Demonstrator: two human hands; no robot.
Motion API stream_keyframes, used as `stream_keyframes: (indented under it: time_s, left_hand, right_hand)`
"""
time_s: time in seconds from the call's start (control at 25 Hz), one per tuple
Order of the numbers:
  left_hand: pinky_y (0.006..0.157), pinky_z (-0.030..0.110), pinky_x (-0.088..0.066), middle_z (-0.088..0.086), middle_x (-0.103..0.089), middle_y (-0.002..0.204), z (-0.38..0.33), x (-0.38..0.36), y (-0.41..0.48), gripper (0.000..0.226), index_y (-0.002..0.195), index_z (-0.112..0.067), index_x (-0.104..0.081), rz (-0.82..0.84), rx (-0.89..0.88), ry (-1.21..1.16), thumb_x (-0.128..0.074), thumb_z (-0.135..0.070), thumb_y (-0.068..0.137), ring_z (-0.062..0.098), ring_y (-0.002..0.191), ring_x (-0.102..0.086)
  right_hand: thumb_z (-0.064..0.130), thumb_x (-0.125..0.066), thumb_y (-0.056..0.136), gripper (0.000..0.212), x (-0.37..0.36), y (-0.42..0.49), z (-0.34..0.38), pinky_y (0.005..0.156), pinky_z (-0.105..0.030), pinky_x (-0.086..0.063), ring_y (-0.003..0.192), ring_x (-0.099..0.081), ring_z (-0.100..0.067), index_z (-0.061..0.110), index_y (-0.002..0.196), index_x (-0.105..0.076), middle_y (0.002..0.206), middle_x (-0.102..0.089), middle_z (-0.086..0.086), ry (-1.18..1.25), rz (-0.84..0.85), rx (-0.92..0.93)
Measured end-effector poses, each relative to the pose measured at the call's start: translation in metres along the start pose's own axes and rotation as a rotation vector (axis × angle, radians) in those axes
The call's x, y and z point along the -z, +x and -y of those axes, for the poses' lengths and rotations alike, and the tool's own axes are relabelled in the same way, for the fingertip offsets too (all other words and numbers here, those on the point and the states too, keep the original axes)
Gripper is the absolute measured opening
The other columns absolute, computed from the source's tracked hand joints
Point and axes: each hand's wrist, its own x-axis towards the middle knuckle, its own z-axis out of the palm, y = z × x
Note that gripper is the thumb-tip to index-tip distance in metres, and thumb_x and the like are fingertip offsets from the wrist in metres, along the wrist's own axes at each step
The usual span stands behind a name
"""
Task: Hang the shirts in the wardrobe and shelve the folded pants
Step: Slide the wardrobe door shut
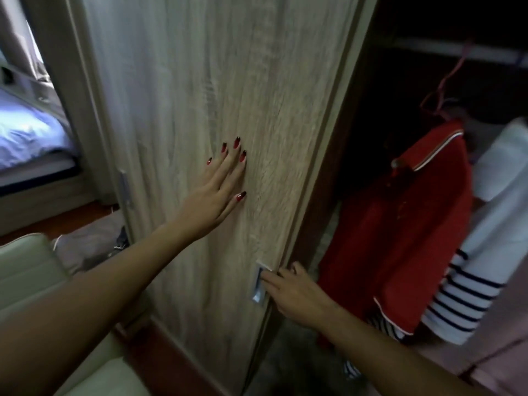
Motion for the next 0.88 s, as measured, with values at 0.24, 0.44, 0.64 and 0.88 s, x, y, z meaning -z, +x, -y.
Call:
stream_keyframes:
  time_s: [0.24,0.44,0.64,0.88]
  left_hand:
    - [0.118,0.056,-0.013,0.02,0.005,0.158,-0.001,-0.017,0.0,0.068,0.15,-0.007,-0.001,0.0,-0.008,-0.022,-0.038,-0.036,0.101,0.036,0.147,0.007]
    - [0.118,0.057,-0.008,0.02,0.006,0.158,-0.029,-0.019,0.002,0.071,0.15,-0.009,0.002,-0.001,-0.061,-0.017,-0.034,-0.044,0.1,0.037,0.147,0.008]
    - [0.116,0.062,-0.007,0.015,0.013,0.156,-0.09,-0.026,0.007,0.079,0.15,-0.012,0.005,-0.027,-0.152,0.057,-0.029,-0.058,0.096,0.037,0.145,0.01]
    - [0.113,0.067,-0.008,0.008,0.013,0.158,-0.179,-0.04,0.017,0.08,0.152,-0.019,-0.003,-0.122,-0.37,0.148,-0.033,-0.064,0.093,0.033,0.146,0.003]
  right_hand:
    - [0.034,-0.079,0.059,0.045,-0.025,0.002,0.021,0.074,-0.038,-0.054,0.08,-0.067,-0.019,0.02,0.101,-0.069,0.114,-0.067,0.001,0.039,-0.012,-0.208]
    - [0.032,-0.078,0.062,0.041,-0.028,-0.033,0.029,0.065,-0.031,-0.053,0.076,-0.064,-0.016,0.018,0.1,-0.071,0.116,-0.067,0.0,0.081,-0.04,-0.316]
    - [0.026,-0.045,0.079,0.031,-0.03,-0.106,0.029,0.058,-0.026,-0.046,0.075,-0.059,-0.016,0.016,0.097,-0.068,0.109,-0.066,0.0,0.141,-0.034,-0.398]
    - [0.023,-0.07,0.066,0.035,-0.017,-0.218,0.025,0.064,-0.029,-0.052,0.084,-0.059,-0.018,0.013,0.1,-0.068,0.105,-0.063,-0.002,0.122,0.058,-0.526]
